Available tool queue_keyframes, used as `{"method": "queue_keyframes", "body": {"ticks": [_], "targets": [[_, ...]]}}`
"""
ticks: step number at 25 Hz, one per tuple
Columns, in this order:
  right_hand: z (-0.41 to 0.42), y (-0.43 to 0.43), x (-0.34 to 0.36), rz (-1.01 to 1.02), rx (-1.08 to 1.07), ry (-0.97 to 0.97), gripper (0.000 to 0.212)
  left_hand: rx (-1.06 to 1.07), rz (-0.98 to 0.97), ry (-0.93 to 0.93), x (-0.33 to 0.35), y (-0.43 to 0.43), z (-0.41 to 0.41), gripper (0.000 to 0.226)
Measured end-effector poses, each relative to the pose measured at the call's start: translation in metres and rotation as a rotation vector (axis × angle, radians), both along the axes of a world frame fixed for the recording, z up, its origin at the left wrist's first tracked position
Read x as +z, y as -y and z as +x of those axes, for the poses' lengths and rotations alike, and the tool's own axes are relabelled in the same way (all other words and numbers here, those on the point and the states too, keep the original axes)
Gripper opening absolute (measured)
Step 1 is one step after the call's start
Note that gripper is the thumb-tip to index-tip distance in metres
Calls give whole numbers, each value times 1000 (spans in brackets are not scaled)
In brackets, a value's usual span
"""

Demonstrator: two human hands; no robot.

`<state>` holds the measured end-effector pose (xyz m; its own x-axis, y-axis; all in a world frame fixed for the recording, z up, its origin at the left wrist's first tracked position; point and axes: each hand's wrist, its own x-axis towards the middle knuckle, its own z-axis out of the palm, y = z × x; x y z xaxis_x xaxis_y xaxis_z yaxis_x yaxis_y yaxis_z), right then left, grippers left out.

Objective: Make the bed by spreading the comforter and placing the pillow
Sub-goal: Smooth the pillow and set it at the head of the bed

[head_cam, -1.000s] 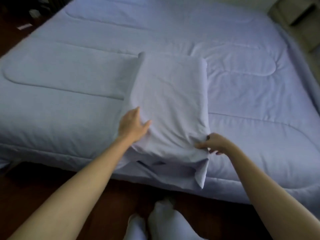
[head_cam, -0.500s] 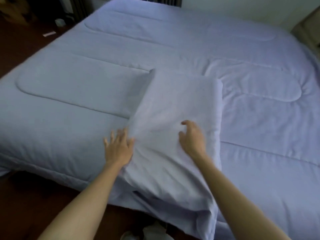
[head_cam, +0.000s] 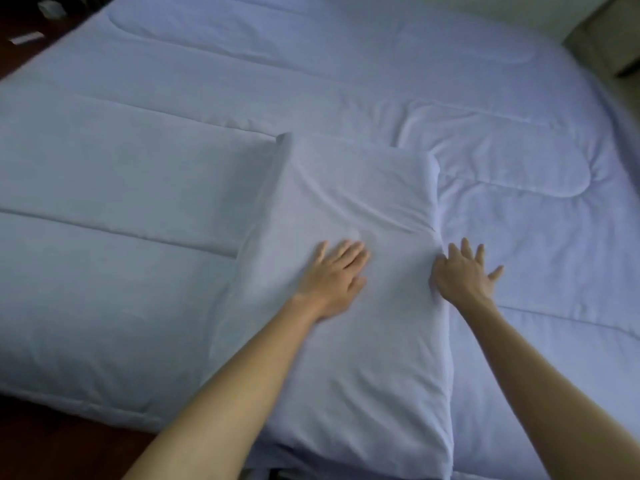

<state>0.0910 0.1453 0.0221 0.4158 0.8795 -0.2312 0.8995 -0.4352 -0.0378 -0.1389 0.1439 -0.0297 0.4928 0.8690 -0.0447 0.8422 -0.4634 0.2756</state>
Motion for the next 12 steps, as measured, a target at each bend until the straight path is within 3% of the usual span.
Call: {"method": "queue_keyframes", "body": {"ticks": [2,4,7,9,12], "targets": [[-28,2,0,139,110,22,49,167,25,-25,-12,-42,-11,60],[-83,33,-14,252,494,46,53,319,47,-26,-18,-84,-36,58],[-137,77,-50,166,1079,71,62,373,29,-21,-20,-120,-68,57],[-120,18,-55,144,1073,20,60,421,33,27,-19,-125,-76,53],[-57,-91,-53,79,660,91,59,337,190,48,-14,-94,-74,53]]}}
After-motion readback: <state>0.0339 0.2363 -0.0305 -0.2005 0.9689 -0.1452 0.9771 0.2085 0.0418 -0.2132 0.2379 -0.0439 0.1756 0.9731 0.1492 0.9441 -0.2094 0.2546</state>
